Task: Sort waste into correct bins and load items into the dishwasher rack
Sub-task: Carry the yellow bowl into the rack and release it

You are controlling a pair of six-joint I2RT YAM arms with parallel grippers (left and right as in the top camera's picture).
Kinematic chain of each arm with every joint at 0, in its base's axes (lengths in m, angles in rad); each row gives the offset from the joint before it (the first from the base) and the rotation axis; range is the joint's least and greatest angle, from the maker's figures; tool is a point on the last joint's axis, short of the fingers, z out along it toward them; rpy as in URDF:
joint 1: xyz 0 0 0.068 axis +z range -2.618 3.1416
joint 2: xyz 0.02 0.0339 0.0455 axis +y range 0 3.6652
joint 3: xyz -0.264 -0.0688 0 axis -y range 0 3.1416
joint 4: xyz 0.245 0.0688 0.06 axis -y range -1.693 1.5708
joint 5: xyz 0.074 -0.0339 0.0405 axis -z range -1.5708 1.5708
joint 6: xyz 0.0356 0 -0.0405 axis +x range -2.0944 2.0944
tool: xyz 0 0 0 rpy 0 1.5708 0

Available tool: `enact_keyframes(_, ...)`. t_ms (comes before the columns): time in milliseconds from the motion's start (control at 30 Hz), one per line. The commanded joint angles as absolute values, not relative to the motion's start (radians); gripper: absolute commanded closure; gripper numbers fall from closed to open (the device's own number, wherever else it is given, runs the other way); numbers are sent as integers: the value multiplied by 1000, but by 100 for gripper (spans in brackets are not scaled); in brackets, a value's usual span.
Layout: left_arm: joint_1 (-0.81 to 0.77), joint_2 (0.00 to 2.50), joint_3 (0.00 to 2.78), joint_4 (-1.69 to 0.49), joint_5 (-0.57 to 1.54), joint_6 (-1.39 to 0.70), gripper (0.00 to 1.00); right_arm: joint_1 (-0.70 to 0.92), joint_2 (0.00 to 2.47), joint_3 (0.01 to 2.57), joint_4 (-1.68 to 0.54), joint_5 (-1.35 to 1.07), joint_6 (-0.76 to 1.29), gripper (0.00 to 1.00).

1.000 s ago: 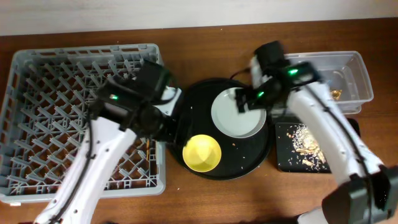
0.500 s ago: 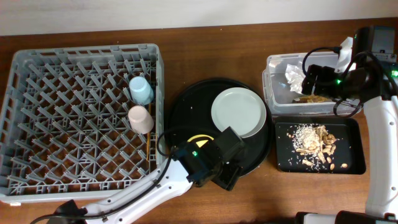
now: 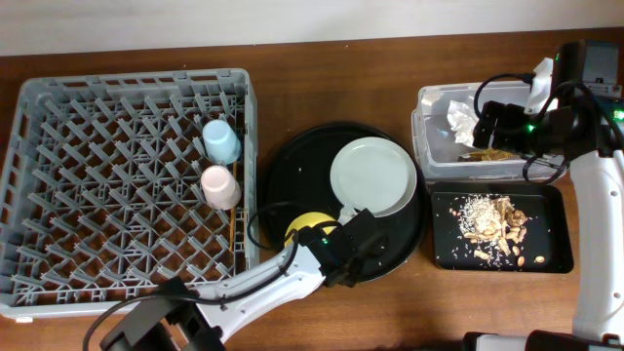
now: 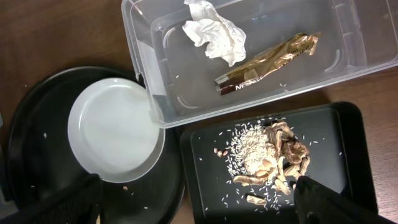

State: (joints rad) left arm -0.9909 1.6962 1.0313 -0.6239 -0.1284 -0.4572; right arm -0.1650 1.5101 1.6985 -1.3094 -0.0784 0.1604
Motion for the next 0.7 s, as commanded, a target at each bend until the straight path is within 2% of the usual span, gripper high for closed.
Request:
enact_keyframes(0, -997, 1697, 1033, -638, -121, -463, 99, -171, 1512, 1703, -1309, -73, 166, 1)
enact_keyframes(200, -925, 1392, 1171, -776, -121, -406, 99, -171, 1512, 1703, -1309, -73, 166, 2)
enact_keyframes(233, -865, 1314, 1193, -857, -110, -395, 100, -171, 1512, 1703, -1309, -73, 166, 1)
enact_keyframes(267, -768, 1240, 1222, -923, -5, -358, 100, -171, 1512, 1703, -1309, -73, 166, 1)
enact_keyframes(367, -381, 1085, 1234, -990, 582, -171, 100, -171, 1512, 1703, -1309, -73, 166, 1)
enact_keyframes(433, -131, 1130, 1231, -1112, 957, 40, 100, -171, 1512, 1703, -1309, -73, 166, 1)
enact_keyframes(500, 47, 1308, 1231, -1333, 1159, 331, 100, -171, 1512, 1703, -1309, -73, 166, 1)
enact_keyframes(633, 231, 1568, 1213, -1639, 1189, 771, 100, -171, 1512, 1703, -1309, -73, 166, 1)
enact_keyframes(667, 241, 1589, 1183, -1627, 1189, 781, 100, -171, 1512, 1703, -1309, -73, 166, 1)
